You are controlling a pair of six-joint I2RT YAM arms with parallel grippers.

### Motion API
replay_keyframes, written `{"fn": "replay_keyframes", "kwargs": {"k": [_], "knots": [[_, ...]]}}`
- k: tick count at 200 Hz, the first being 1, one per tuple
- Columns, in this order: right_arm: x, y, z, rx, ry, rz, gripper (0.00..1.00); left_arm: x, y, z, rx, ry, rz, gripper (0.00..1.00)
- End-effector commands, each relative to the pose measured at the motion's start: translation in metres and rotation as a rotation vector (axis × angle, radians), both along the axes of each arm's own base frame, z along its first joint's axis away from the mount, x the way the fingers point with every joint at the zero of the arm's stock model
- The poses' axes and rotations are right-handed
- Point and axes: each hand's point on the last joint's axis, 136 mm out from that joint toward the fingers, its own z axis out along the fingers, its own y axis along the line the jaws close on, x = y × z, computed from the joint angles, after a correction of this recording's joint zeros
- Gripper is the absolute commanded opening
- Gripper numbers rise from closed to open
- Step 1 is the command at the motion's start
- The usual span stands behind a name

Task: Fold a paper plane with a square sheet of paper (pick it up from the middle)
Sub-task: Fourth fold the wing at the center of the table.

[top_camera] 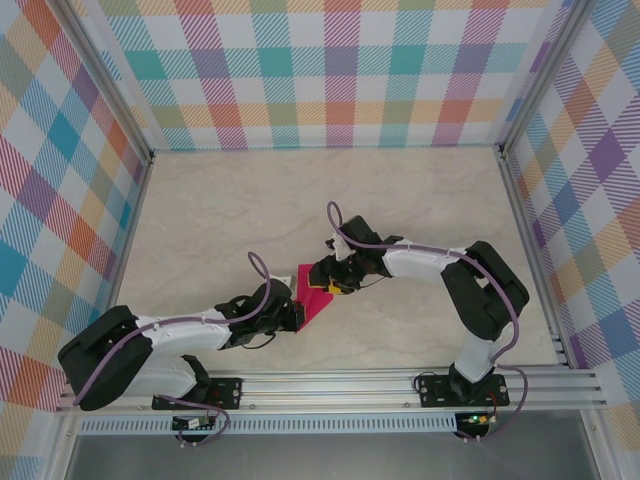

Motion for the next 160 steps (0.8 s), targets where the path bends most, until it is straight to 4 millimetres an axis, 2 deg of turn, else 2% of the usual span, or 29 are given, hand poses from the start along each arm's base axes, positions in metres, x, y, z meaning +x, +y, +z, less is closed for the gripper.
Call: {"fn": "replay_keyframes", "kwargs": {"k": [1,160], "knots": [[-0.0004,0.0005,0.0026,-0.019,0.007,-0.003,0.55,0.0010,-0.0012,0.0009,0.000,0.000,-0.014,0.01],[0.0009,-0.0006,0.0034,-0.050,0.027,-0.009,0.57,-0.0002,-0.0014,-0.0029,0.020,0.005,-0.034,0.01]]}}
